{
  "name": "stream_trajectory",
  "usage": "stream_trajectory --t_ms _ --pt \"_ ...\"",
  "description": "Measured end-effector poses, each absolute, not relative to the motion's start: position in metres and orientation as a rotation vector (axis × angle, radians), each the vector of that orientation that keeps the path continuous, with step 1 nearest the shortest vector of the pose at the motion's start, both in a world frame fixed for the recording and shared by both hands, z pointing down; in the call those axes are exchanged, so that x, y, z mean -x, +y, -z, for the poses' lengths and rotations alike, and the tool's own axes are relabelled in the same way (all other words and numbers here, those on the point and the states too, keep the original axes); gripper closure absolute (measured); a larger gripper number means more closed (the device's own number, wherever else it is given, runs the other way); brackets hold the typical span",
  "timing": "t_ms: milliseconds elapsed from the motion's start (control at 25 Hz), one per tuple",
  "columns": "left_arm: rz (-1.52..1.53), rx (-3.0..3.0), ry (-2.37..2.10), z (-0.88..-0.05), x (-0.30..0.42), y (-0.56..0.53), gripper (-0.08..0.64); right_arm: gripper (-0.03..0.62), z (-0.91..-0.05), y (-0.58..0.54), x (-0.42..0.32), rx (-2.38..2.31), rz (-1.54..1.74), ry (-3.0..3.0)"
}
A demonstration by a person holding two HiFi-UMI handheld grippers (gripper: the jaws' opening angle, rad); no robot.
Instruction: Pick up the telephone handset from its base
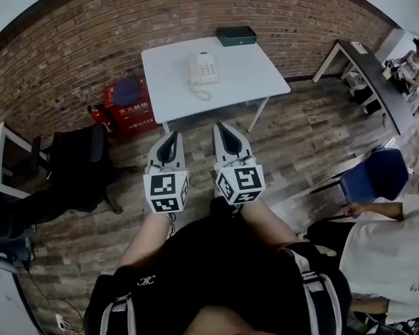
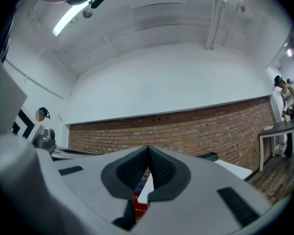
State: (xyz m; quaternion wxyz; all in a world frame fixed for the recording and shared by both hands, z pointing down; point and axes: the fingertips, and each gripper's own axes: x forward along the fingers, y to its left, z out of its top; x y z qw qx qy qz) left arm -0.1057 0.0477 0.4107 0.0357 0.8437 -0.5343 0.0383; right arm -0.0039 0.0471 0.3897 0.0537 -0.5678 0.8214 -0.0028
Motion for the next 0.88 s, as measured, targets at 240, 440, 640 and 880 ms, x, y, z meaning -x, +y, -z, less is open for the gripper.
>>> stream_trajectory --t_ms 240,440,640,880 --pt "-0.119 -2.588 -1.644 -0.415 0.106 0.028 0.557 0.594 -0.392 0.026 0.003 1.723 0.009 2.490" --pt "-0.121 -2.583 -1.650 -0.419 0.100 0.003 0.557 0.594 -0.398 0.000 -0.006 1.725 0.022 2.483" --pt "-0.133 -2.590 -1.636 -0.425 0.088 -0.026 0.557 0.594 -0.405 -0.032 -0.014 1.728 0.036 2.484" --pt "-0.144 -2.593 -1.623 -0.431 0.075 -0.068 0.557 0.594 -0.413 -0.076 -0.027 1.740 0.060 2.482"
